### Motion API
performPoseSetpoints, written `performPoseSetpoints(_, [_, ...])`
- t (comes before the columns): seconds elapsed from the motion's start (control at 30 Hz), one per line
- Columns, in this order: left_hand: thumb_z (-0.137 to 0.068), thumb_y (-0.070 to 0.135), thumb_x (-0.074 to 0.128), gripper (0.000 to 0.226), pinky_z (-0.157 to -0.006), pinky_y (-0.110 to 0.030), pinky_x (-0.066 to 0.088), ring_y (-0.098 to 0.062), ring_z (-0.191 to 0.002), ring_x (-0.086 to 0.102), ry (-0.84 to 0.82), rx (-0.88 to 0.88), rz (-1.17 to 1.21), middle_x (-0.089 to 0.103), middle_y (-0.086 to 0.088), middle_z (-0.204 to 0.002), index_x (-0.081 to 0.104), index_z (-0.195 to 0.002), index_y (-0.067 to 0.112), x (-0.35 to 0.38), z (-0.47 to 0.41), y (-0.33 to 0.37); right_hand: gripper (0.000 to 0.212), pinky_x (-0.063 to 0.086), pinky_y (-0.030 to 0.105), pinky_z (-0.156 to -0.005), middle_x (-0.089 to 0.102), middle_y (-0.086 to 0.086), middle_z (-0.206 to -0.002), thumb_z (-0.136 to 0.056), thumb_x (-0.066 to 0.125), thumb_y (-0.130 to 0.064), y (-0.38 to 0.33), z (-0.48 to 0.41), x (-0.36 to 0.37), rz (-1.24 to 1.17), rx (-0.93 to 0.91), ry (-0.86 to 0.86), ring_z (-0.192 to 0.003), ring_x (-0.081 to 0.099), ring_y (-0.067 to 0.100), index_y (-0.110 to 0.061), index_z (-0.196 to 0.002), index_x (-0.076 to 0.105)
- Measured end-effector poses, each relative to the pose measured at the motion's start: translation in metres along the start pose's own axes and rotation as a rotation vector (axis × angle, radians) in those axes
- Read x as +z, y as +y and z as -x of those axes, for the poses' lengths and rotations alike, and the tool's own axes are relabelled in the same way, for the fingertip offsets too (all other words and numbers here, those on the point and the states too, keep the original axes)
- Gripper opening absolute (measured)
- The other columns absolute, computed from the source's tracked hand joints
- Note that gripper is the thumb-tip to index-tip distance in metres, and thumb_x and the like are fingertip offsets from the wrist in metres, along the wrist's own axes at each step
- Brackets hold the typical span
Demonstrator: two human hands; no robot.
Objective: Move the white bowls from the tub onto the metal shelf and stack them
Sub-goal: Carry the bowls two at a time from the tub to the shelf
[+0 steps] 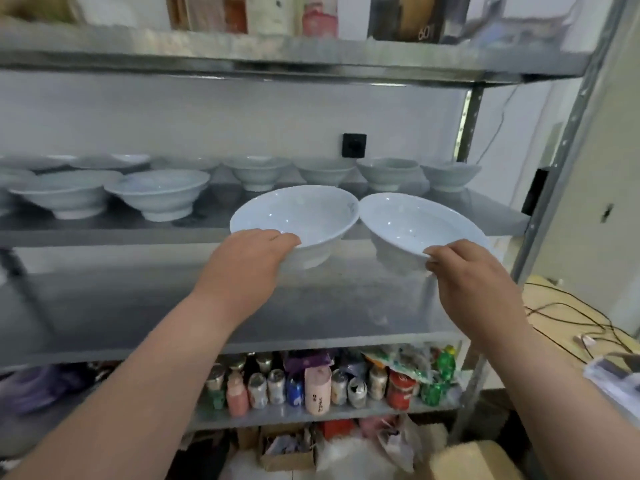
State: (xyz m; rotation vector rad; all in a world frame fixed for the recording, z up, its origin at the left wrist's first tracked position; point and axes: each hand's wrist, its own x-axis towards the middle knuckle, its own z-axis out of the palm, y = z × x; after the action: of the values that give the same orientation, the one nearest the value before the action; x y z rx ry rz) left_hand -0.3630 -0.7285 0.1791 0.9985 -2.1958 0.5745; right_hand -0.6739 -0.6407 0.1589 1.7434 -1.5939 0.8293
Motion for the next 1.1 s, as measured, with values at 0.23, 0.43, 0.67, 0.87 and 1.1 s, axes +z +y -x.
performPoseSetpoints(0.23, [-0.063,-0.01,0.056,0.044,-0.052,-0.032,0.038,-0.03,-0.065,0.056,-0.065,-0.078,-0.069,0.061,0.0,-0.07,0.065,-0.097,0.016,0.018,-0.028,-0.056,0.021,0.049,0.034,-0.052,0.064,0.01,-0.084,-0.08,0.074,0.002,-0.006,-0.069,0.055,-0.075,-0.075,0.026,-0.068,0.058,0.036,-0.008,-0.098,0.072])
performPoseSetpoints(0.43, [-0.064,-0.006,0.054,0.04,-0.057,-0.034,0.038,-0.031,-0.071,0.057,-0.132,-0.107,-0.085,0.059,-0.001,-0.074,0.062,-0.096,0.017,0.065,-0.062,-0.103,0.02,0.044,0.031,-0.053,0.06,0.006,-0.077,-0.078,0.076,0.002,-0.007,-0.114,0.11,-0.061,-0.11,-0.015,-0.065,0.056,0.031,-0.01,-0.093,0.071])
performPoseSetpoints(0.67, [-0.065,-0.005,0.056,0.046,-0.062,-0.032,0.042,-0.03,-0.076,0.06,-0.148,-0.104,-0.105,0.063,0.0,-0.082,0.064,-0.103,0.02,0.111,-0.096,-0.156,0.021,0.042,0.029,-0.052,0.059,0.006,-0.075,-0.076,0.077,0.001,-0.005,-0.154,0.166,-0.018,-0.112,-0.051,-0.063,0.055,0.03,-0.01,-0.092,0.071])
performPoseSetpoints(0.87, [-0.05,-0.01,0.061,0.047,-0.051,-0.027,0.034,-0.028,-0.054,0.052,-0.179,-0.055,-0.182,0.054,0.001,-0.063,0.067,-0.088,0.017,0.137,-0.108,-0.186,0.022,0.046,0.032,-0.055,0.063,0.006,-0.082,-0.077,0.076,-0.001,-0.013,-0.169,0.201,-0.026,-0.09,-0.086,-0.068,0.059,0.033,-0.013,-0.095,0.07])
performPoseSetpoints(1.1, [-0.065,-0.002,0.063,0.039,-0.064,-0.032,0.026,-0.025,-0.065,0.049,-0.181,-0.094,-0.21,0.054,0.004,-0.074,0.063,-0.097,0.02,0.155,-0.116,-0.188,0.015,0.047,0.035,-0.065,0.059,0.006,-0.077,-0.08,0.071,0.0,-0.008,-0.18,0.219,-0.036,-0.155,-0.017,-0.065,0.055,0.032,-0.009,-0.092,0.069])
